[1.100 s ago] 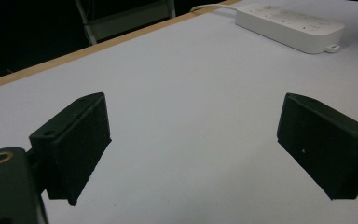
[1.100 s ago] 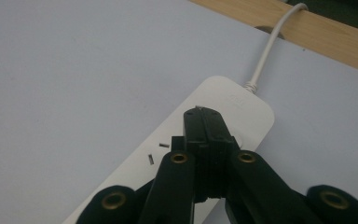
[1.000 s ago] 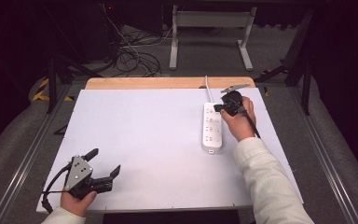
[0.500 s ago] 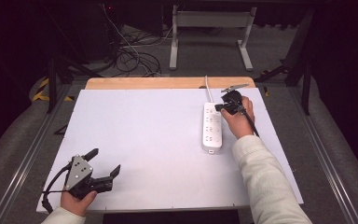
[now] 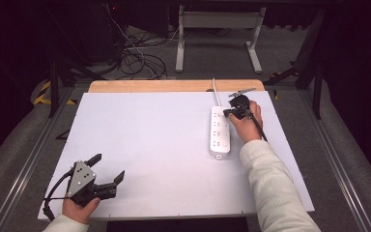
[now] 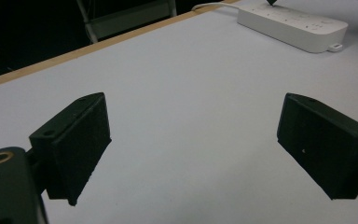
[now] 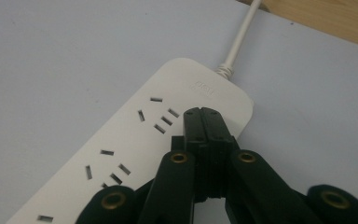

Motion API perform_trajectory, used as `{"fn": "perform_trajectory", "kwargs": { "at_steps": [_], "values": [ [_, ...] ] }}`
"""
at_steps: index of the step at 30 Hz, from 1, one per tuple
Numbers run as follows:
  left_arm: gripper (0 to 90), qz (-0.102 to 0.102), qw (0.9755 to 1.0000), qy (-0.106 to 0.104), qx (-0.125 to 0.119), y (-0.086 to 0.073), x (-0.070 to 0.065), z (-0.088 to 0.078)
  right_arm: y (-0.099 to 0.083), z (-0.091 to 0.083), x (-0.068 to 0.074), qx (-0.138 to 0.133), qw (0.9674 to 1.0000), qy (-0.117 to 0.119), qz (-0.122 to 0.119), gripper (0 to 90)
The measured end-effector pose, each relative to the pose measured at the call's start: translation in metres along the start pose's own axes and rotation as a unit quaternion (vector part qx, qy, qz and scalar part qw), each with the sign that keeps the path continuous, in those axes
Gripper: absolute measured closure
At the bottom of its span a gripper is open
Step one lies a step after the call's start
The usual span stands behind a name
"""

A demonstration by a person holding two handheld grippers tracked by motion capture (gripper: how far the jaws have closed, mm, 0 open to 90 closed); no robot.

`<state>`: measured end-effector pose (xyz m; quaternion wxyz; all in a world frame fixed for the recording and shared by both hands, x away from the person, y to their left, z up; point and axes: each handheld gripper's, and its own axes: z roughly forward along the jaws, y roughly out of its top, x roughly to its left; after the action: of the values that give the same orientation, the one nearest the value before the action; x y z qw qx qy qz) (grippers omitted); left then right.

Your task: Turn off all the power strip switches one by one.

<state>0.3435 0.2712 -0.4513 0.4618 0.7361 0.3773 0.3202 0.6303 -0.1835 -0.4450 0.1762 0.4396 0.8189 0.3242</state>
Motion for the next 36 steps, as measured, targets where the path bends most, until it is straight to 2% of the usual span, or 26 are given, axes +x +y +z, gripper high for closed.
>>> {"fn": "perform_trajectory", "kwargs": {
  "at_steps": [19, 26, 36],
  "values": [
    [10.1, 0.002, 1.0, -0.002, 0.0, 0.0001, -0.0001, 0.0, -0.0018, 0.0046, 0.0011, -0.003, 1.0, -0.002, 0.005, 90.0],
    [10.1, 0.003, 1.0, -0.001, 0.001, 0.0002, -0.0004, 0.0, -0.0014, 0.0044, 0.004, 0.001, 0.9999, -0.011, 0.005, 90.0],
    [10.2, 0.004, 1.0, -0.002, 0.0, 0.0005, -0.0007, -0.001, -0.0024, 0.004, 0.0026, 0.0, 0.9999, -0.005, 0.012, 90.0]
  ]
}}
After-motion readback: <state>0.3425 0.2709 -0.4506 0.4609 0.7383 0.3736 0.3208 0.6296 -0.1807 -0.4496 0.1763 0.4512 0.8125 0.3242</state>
